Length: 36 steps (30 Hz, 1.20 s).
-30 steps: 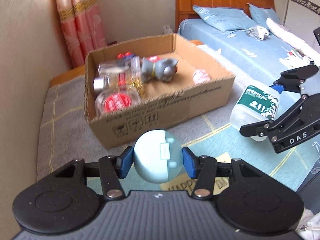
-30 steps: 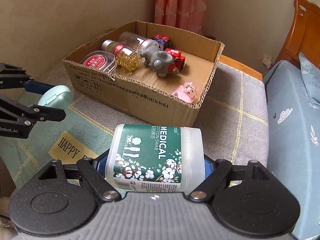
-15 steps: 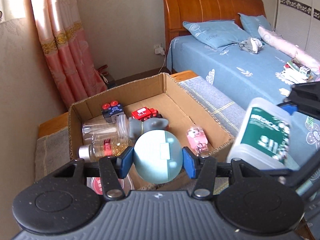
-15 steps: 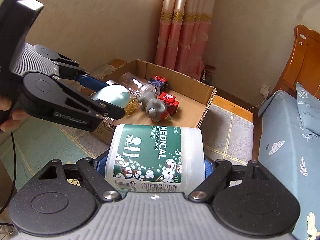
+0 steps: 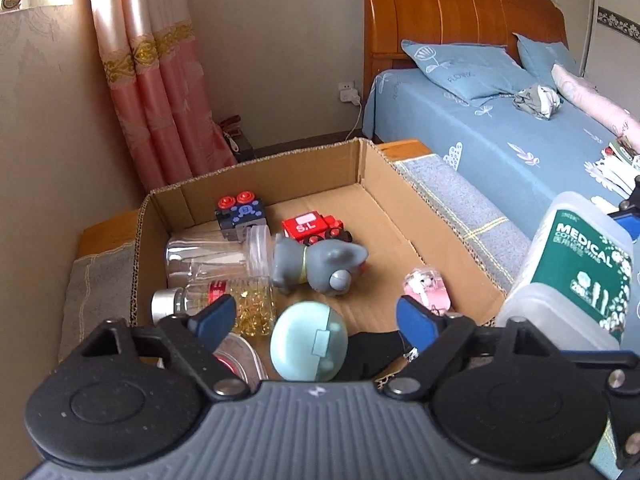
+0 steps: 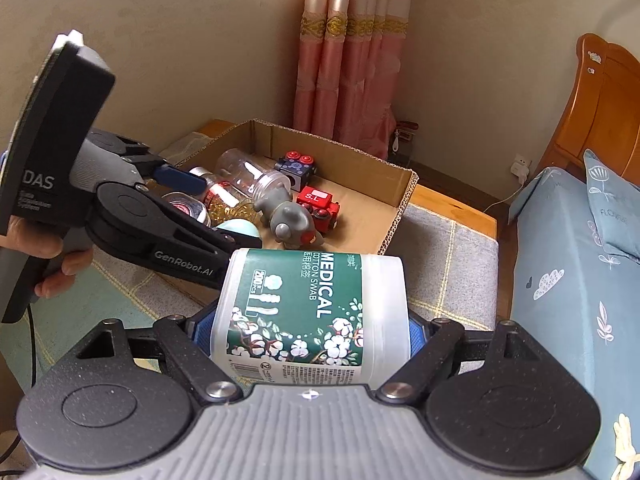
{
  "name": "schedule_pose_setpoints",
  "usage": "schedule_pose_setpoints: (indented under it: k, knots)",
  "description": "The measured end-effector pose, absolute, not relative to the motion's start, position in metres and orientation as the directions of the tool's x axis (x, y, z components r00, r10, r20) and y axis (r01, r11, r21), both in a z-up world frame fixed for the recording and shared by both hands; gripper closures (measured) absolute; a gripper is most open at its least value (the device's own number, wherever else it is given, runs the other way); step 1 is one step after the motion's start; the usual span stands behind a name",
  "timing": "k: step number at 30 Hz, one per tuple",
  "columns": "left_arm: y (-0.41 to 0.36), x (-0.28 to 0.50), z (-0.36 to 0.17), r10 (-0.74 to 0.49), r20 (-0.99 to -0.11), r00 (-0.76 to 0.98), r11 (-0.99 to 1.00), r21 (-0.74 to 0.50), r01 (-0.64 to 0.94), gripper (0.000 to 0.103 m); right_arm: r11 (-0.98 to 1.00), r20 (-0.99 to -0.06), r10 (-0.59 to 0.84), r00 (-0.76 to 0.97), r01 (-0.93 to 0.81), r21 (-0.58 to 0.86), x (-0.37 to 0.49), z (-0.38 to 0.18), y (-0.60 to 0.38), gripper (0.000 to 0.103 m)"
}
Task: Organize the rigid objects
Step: 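Carry the blue case into the box with left tool while right tool drops the MEDICAL bottle there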
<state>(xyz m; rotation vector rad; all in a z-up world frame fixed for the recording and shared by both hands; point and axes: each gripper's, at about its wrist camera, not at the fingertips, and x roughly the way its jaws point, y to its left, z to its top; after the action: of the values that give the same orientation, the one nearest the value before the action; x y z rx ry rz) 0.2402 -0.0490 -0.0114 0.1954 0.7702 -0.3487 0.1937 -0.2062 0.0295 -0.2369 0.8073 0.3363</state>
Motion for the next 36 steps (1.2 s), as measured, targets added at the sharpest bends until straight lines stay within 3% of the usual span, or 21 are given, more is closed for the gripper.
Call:
schedule_pose_setpoints:
  k: [14,21,31,33,36]
  knots:
    - [-0.025,0.205,0.004,-0.17,-0.64,0.749,0.952,0.091,0.294,0.005,0.929,-0.737,0.228,0.636,-0.368,-0.031,0.241,0.029,-0.207,0.016]
    - [-0.003,0.165,0.009,-0.165,-0.568,0.806,0.969,0.059,0.24,0.001,0.939,-0.75,0.229,0.621,-0.345,0.001,0.306,0.026,-0.195,0.016]
    - [0.019,0.136,0.001,-0.127,-0.559,0.82,0.988,0.005,0.156,0.001,0.96,-0.787,0.201,0.583,-0.276,0.041,0.375,0.013,-0.182,0.015]
    - [0.021,0.135,0.001,-0.117,-0.557,0.822,0.989,0.008,0.147,0.001,0.964,-0.775,0.202,0.599,-0.261,0.049,0.38,0.014,-0.182,0.002]
    - [0.023,0.135,0.002,-0.11,-0.552,0.827,0.99,0.014,0.141,0.001,0.968,-0.758,0.203,0.619,-0.241,0.063,0.383,0.017,-0.183,0.0]
